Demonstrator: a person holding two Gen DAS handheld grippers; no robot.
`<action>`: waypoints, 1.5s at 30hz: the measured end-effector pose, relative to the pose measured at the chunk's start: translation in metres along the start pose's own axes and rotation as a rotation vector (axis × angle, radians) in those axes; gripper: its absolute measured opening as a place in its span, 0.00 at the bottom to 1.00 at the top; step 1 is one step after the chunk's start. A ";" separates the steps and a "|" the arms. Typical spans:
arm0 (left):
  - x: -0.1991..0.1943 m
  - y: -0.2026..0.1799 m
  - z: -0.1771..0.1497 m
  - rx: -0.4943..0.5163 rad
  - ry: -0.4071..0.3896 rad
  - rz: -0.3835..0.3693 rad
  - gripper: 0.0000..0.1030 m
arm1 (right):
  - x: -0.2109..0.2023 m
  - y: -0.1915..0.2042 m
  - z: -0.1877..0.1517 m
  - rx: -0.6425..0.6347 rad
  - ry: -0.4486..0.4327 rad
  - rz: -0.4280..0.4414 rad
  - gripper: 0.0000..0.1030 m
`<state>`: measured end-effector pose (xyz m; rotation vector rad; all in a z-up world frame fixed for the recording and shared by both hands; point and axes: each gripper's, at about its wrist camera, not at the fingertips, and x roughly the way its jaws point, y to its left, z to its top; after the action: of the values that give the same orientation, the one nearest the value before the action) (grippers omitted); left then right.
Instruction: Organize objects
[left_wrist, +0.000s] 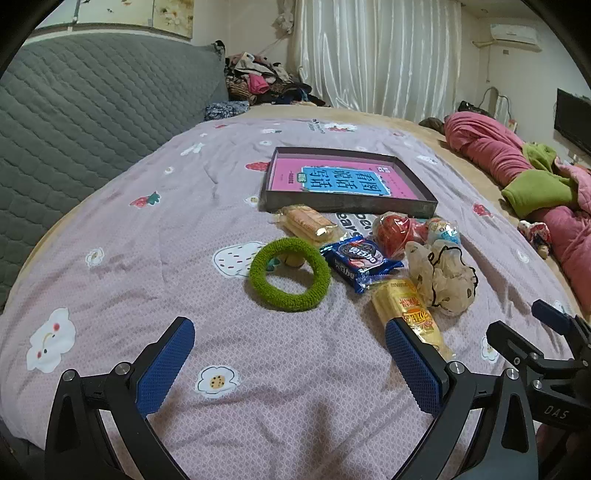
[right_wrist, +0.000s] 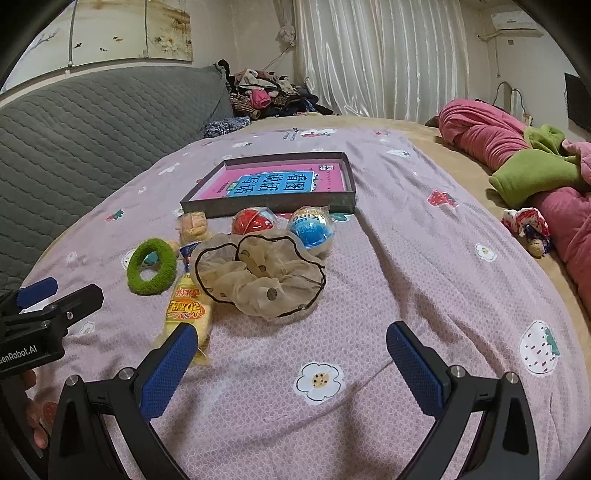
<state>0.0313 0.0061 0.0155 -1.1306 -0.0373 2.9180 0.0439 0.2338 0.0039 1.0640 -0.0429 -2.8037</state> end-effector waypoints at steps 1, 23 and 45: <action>0.000 -0.001 0.000 0.001 0.001 0.000 1.00 | -0.001 0.001 0.000 -0.004 -0.002 -0.005 1.00; 0.007 -0.005 0.032 0.044 -0.006 -0.020 1.00 | -0.007 0.007 0.049 0.000 0.067 0.032 1.00; 0.094 0.014 0.034 0.022 0.139 -0.033 1.00 | 0.056 0.014 0.055 -0.012 0.156 -0.007 1.00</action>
<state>-0.0610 -0.0071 -0.0226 -1.3131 -0.0226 2.7961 -0.0324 0.2101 0.0096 1.2787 -0.0049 -2.7135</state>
